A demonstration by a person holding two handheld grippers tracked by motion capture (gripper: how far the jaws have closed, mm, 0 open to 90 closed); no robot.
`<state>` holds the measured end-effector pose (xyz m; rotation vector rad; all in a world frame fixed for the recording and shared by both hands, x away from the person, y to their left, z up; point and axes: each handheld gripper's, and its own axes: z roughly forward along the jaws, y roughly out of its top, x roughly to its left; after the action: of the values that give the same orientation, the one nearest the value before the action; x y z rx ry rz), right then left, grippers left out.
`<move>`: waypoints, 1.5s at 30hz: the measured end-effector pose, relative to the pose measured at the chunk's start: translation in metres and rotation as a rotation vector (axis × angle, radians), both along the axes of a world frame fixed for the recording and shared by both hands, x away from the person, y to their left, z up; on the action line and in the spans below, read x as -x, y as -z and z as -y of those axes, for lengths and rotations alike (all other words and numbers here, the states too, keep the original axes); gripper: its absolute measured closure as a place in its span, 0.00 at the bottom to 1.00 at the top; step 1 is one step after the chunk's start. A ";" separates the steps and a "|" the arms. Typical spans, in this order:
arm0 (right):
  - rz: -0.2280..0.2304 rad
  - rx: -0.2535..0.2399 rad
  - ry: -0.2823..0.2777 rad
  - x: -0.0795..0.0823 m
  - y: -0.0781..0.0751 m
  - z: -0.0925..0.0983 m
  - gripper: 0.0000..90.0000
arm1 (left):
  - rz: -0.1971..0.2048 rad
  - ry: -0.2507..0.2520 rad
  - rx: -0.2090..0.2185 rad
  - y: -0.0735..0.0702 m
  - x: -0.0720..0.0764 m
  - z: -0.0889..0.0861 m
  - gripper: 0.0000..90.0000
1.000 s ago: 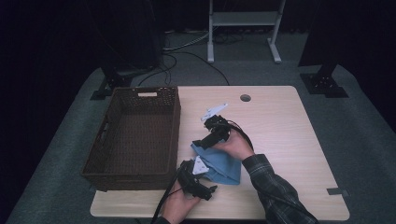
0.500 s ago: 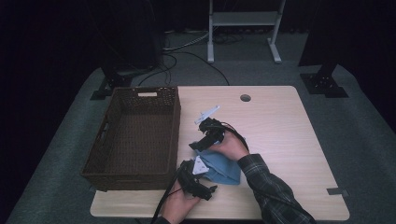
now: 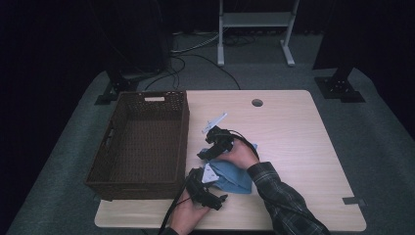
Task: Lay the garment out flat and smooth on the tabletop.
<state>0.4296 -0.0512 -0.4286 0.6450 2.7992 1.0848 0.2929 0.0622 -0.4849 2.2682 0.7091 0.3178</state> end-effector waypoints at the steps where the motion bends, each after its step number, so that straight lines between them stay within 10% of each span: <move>1: 0.000 0.005 -0.001 0.000 0.000 0.000 0.29 | 0.000 0.000 0.000 0.000 0.000 0.000 0.00; 14: -0.047 0.068 -0.036 -0.001 0.011 -0.007 0.50 | 0.000 0.000 0.000 0.000 0.000 0.000 0.00; 22: -0.057 0.075 -0.029 0.000 0.011 -0.003 0.99 | 0.000 0.000 0.000 0.000 0.000 0.000 0.00; 45: -0.019 0.013 -0.025 0.009 -0.023 0.024 1.00 | 0.003 0.001 0.001 0.000 0.000 0.000 0.00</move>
<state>0.4210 -0.0748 -0.4052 0.6234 2.8352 1.0694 0.2930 0.0622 -0.4850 2.2670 0.7067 0.3200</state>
